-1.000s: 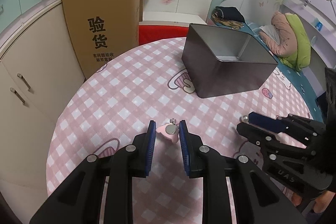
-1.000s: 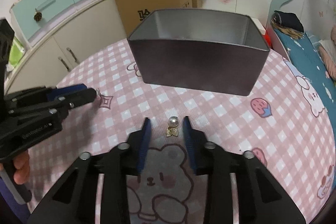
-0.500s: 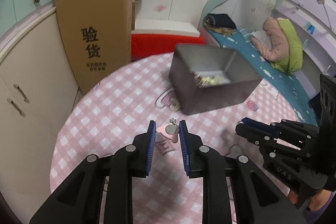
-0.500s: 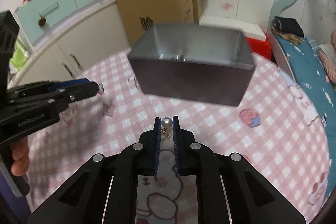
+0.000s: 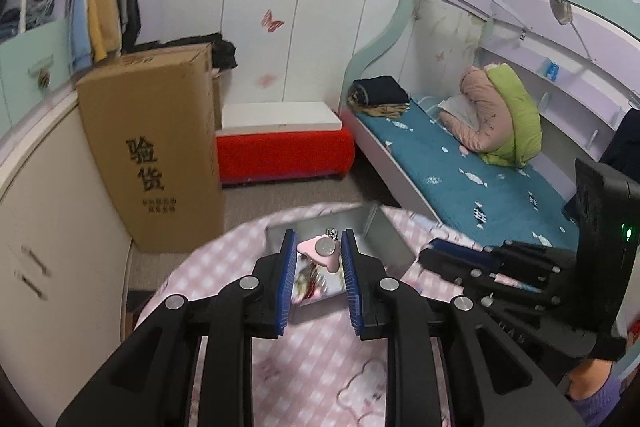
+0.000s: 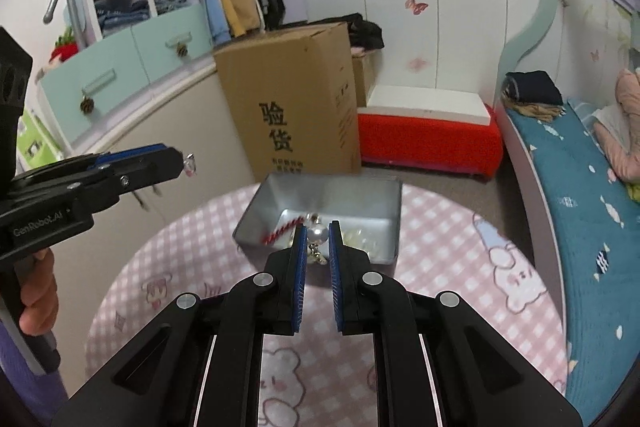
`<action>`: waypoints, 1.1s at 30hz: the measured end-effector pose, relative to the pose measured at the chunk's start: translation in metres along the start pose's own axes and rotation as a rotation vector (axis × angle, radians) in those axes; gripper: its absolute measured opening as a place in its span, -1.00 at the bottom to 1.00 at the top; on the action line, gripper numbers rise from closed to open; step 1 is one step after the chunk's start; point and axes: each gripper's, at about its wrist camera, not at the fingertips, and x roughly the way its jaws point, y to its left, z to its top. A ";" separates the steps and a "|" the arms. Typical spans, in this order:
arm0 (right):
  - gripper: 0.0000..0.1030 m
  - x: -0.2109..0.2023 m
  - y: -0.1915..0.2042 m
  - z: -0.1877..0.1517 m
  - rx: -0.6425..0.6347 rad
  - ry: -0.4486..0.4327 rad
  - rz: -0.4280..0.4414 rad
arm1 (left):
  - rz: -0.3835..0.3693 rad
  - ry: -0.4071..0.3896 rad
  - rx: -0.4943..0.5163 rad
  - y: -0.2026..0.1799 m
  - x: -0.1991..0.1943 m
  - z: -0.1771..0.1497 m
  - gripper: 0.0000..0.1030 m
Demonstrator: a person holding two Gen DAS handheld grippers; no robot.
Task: Organize jewelry
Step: 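Carry the pink charm and pearl earring into the tin with both grippers, then open both grippers to release the items into the tin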
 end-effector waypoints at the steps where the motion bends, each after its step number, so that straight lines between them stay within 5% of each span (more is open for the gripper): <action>1: -0.77 0.001 -0.002 0.002 0.004 -0.004 0.001 | -0.001 0.000 0.005 -0.004 0.004 0.005 -0.60; 16: -0.77 0.042 -0.028 0.017 0.061 0.036 0.002 | 0.028 0.174 -0.035 -0.001 0.103 -0.001 -0.59; 33: -0.77 0.081 -0.039 0.011 0.092 0.096 0.014 | 0.043 0.248 -0.079 0.015 0.135 -0.020 -0.58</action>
